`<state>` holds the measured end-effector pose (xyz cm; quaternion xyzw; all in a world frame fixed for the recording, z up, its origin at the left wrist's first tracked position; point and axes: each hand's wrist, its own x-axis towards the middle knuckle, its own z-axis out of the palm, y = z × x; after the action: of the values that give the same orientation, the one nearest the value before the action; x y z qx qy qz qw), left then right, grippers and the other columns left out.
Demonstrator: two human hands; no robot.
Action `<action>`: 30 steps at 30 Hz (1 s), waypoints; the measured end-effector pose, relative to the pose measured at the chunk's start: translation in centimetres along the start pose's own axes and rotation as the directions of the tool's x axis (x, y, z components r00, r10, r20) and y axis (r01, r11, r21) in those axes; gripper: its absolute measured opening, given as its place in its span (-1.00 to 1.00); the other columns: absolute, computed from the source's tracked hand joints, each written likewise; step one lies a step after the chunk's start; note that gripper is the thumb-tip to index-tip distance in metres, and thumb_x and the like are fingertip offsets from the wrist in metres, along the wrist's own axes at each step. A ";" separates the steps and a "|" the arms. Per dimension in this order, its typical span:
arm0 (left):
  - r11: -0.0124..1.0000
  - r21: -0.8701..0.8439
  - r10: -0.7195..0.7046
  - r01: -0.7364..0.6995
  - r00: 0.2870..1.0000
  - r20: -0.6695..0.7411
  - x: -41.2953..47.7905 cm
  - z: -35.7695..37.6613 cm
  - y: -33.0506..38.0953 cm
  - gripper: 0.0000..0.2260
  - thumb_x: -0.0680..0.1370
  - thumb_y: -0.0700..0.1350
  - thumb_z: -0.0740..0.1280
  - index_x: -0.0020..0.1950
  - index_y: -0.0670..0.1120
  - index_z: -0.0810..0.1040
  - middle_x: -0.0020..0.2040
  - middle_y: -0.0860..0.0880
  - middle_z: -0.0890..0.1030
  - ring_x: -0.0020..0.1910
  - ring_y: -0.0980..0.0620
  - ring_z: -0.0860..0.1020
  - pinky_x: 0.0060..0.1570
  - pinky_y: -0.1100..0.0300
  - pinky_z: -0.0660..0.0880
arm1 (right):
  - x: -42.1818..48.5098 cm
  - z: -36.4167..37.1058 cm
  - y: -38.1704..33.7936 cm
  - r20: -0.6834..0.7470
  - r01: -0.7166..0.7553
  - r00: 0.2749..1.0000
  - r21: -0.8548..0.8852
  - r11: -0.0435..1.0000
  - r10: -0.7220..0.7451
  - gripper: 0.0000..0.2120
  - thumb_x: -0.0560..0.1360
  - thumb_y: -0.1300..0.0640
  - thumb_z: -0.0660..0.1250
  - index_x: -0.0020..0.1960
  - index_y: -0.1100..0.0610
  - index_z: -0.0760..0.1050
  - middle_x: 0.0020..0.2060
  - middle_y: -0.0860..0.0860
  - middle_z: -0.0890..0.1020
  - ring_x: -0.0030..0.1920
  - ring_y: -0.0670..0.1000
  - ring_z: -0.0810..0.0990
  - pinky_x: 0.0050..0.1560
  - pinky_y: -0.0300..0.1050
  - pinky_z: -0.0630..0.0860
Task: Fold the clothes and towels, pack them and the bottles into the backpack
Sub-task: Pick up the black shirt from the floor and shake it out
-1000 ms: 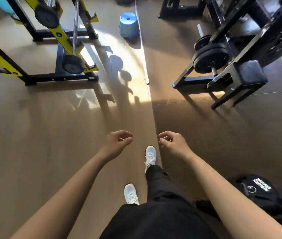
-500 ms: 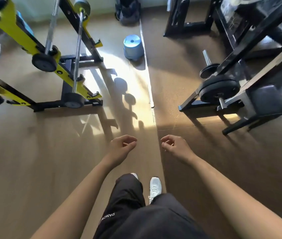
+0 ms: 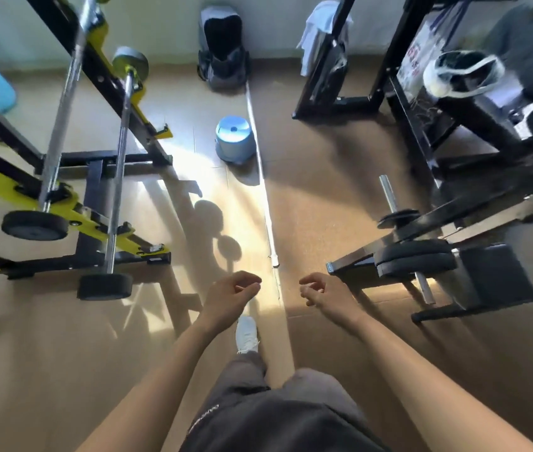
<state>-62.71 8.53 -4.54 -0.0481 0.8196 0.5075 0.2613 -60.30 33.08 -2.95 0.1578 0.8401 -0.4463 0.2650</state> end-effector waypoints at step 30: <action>0.991 0.132 0.031 -0.035 0.999 0.034 58.3 -16.1 30.7 -0.87 0.63 -0.09 0.38 0.11 0.01 0.71 0.00 0.06 0.73 -0.01 0.06 0.67 0.08 0.14 0.57 | 54.3 -29.3 -26.6 -0.052 -0.035 0.998 0.114 0.993 0.041 -0.75 0.63 0.08 0.33 0.24 0.15 0.60 0.05 0.09 0.68 -0.06 0.04 0.68 0.00 -0.09 0.59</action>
<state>-129.49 20.35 -1.96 -0.0089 0.8480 0.4568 0.2686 -126.54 44.37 -3.49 0.2005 0.8170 -0.4838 0.2413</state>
